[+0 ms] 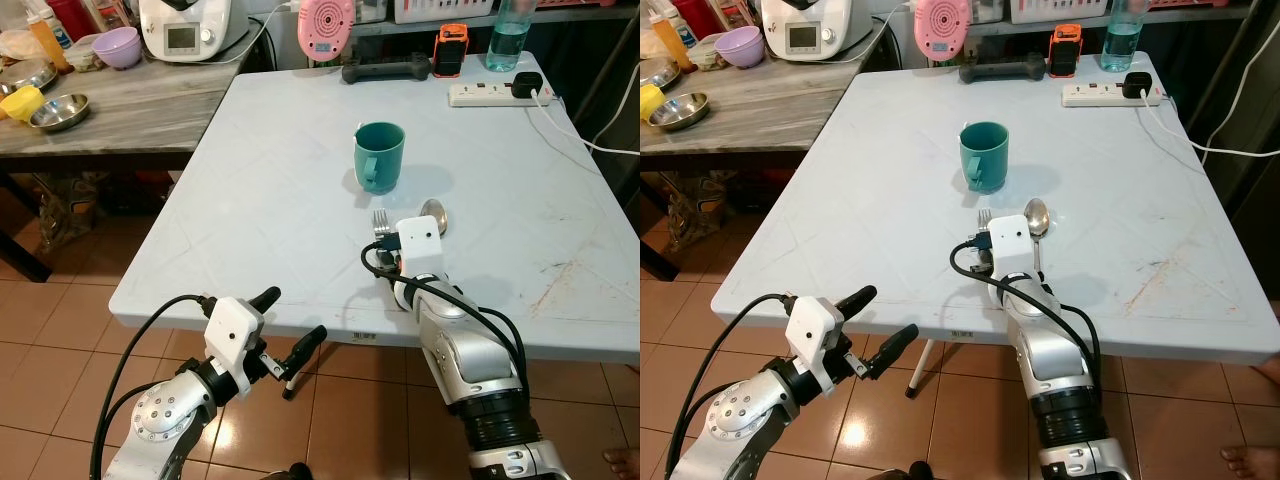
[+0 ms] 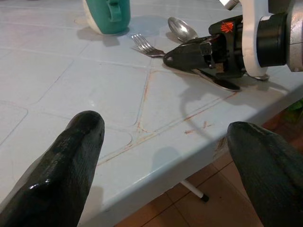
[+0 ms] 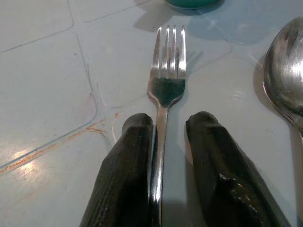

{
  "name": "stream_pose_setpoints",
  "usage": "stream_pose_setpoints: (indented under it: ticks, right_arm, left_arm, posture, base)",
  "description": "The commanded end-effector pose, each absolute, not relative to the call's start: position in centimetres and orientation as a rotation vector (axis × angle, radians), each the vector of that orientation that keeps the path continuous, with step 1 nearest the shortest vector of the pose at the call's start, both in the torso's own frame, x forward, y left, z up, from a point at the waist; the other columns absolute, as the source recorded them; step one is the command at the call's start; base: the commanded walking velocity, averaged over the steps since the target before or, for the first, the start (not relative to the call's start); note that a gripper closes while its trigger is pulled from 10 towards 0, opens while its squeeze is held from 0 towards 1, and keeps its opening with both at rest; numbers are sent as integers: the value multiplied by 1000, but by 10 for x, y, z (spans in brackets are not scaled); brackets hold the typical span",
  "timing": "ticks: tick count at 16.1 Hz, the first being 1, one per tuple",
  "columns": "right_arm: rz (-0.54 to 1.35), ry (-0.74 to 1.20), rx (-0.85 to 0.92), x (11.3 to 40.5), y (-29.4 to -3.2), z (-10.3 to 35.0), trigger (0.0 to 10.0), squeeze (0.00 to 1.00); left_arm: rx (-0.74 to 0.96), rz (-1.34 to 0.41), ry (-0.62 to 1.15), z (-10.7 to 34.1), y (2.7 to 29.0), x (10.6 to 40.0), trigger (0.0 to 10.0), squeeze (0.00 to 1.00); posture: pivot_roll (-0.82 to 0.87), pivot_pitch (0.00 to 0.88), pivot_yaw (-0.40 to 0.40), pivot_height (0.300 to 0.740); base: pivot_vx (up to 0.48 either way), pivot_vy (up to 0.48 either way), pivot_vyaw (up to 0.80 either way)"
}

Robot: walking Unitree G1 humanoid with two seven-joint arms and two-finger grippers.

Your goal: Setting the table

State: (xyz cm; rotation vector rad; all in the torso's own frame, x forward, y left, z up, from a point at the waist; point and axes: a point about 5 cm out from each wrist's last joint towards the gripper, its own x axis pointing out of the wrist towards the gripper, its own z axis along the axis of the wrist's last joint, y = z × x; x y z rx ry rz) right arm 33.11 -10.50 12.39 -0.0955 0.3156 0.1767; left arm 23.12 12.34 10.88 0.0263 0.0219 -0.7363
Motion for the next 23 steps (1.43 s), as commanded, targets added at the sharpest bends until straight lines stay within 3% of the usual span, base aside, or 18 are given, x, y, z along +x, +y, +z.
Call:
stream_pose_setpoints:
  ticks: [1,11,18,23]
  right_arm:
    - [198,533,-80,311,-102,81,0,0]
    - [195,536,-45,309,-102,78,0,0]
    - [237,347,29,320,-92,109,0,0]
    - [297,140,62,317,-93,137,0,0]
  left_arm:
    - [44,-740,33,106,127,231,10000,0]
    - [31,-753,15,105,122,233,10000,0]
    - [42,-635,-31,110,126,245,10000,0]
    - [24,-450,-96,113,139,254,10000,0]
  posture:
    - [-141,147,136,740]
    - [-143,144,137,740]
    - [-148,137,137,740]
    - [-147,132,131,740]
  base:
    - [0,0,0]
    - [0,0,0]
    - [0,0,0]
    - [0,0,0]
